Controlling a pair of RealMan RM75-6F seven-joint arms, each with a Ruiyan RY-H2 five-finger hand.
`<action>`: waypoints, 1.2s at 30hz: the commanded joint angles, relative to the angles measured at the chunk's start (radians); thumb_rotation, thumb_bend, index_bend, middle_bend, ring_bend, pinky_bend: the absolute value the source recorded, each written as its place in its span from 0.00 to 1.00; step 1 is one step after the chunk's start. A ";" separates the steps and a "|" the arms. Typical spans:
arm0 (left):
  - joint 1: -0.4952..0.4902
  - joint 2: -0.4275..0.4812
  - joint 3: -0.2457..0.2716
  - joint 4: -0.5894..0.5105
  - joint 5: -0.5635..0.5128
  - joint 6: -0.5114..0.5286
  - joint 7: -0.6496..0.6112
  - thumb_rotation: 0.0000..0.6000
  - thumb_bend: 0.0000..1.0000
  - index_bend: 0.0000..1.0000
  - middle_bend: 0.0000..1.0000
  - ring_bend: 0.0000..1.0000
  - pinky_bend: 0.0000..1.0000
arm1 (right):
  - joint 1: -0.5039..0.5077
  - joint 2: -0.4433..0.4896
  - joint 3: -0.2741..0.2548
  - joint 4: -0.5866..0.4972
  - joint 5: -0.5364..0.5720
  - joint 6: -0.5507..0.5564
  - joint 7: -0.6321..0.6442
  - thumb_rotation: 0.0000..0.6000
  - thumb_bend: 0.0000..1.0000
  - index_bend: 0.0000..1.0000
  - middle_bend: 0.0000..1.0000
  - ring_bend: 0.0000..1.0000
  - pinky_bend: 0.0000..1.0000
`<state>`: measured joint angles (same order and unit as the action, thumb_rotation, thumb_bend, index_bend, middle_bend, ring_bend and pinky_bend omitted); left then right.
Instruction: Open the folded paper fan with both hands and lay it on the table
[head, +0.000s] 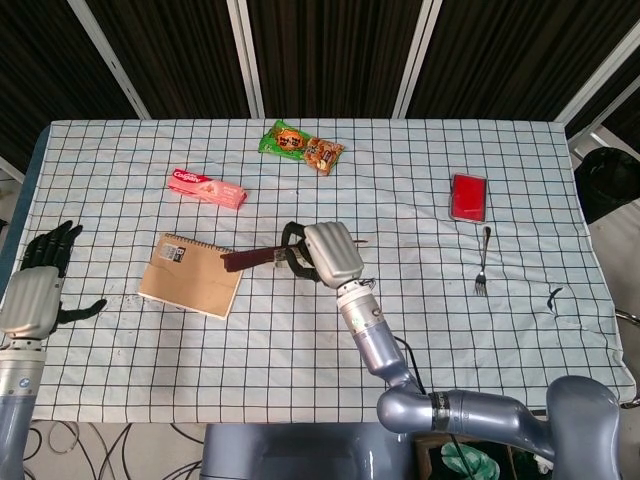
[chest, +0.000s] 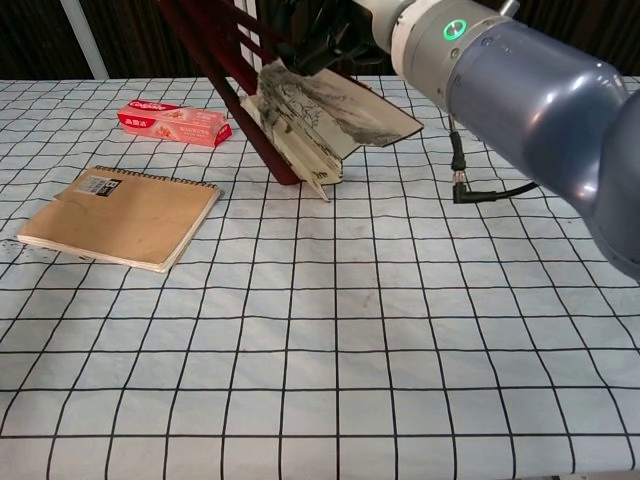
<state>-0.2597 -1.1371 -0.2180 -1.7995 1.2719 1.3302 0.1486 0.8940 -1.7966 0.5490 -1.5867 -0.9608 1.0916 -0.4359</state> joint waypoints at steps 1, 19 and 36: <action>-0.040 -0.016 -0.021 -0.024 -0.013 -0.032 0.028 1.00 0.02 0.00 0.00 0.00 0.00 | 0.028 -0.019 0.053 -0.024 0.087 0.039 -0.026 1.00 0.91 0.90 0.92 0.97 0.94; -0.212 -0.128 -0.097 -0.019 -0.168 -0.133 0.151 1.00 0.08 0.04 0.00 0.00 0.00 | 0.160 -0.075 0.227 -0.068 0.397 0.219 -0.103 1.00 0.92 0.90 0.93 0.98 0.94; -0.407 -0.383 -0.154 0.151 -0.359 -0.215 0.206 1.00 0.22 0.33 0.03 0.00 0.00 | 0.264 -0.100 0.280 -0.108 0.484 0.341 -0.123 1.00 0.92 0.90 0.93 0.98 0.94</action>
<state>-0.6510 -1.5032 -0.3715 -1.6610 0.9267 1.1292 0.3491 1.1547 -1.8943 0.8262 -1.6918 -0.4793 1.4289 -0.5621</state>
